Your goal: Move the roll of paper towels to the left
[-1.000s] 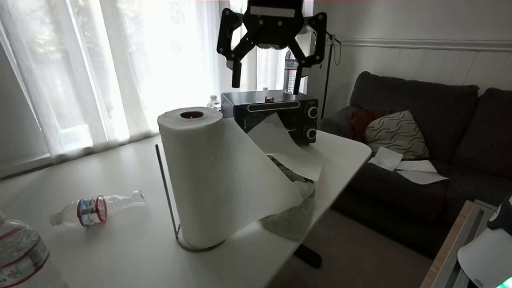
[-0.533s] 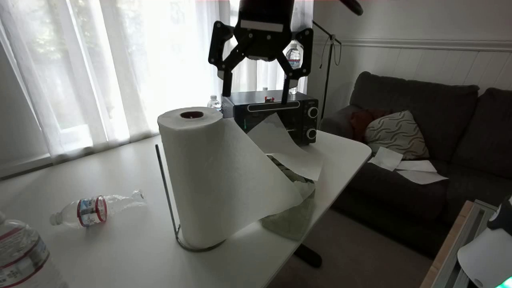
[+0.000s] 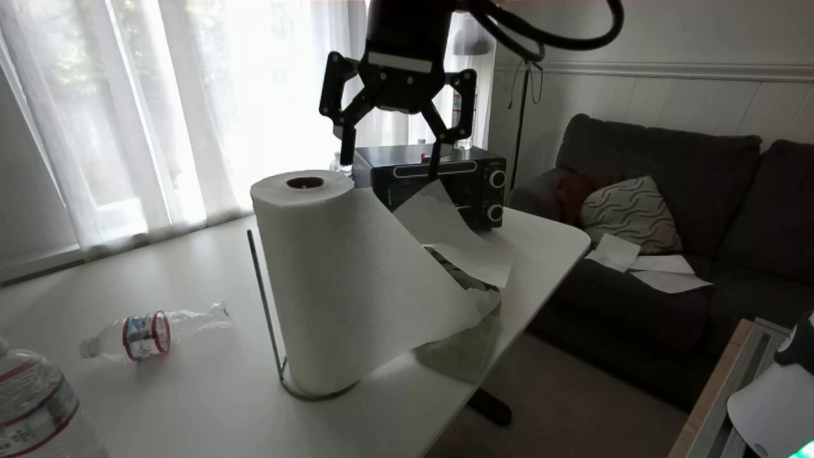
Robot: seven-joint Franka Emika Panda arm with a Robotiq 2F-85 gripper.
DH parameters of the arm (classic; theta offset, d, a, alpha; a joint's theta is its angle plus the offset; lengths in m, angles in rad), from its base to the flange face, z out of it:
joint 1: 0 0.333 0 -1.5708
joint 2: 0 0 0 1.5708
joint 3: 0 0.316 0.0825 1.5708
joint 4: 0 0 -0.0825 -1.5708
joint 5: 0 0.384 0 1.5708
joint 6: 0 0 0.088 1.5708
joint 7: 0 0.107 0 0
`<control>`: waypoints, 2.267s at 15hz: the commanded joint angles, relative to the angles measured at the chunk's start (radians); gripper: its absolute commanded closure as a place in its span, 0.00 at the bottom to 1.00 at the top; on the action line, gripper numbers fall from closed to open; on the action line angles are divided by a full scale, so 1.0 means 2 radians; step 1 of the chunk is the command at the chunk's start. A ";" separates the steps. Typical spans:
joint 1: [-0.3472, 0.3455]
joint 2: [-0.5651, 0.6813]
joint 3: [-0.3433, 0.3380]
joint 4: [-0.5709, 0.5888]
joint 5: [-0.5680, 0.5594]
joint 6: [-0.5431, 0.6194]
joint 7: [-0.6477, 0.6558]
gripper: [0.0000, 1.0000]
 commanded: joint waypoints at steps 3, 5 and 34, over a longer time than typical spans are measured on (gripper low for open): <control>0.017 0.028 -0.005 0.011 -0.024 0.043 0.009 0.00; 0.020 0.034 -0.005 0.013 -0.030 0.053 0.010 0.00; 0.031 0.093 -0.011 0.043 -0.080 0.092 0.024 0.79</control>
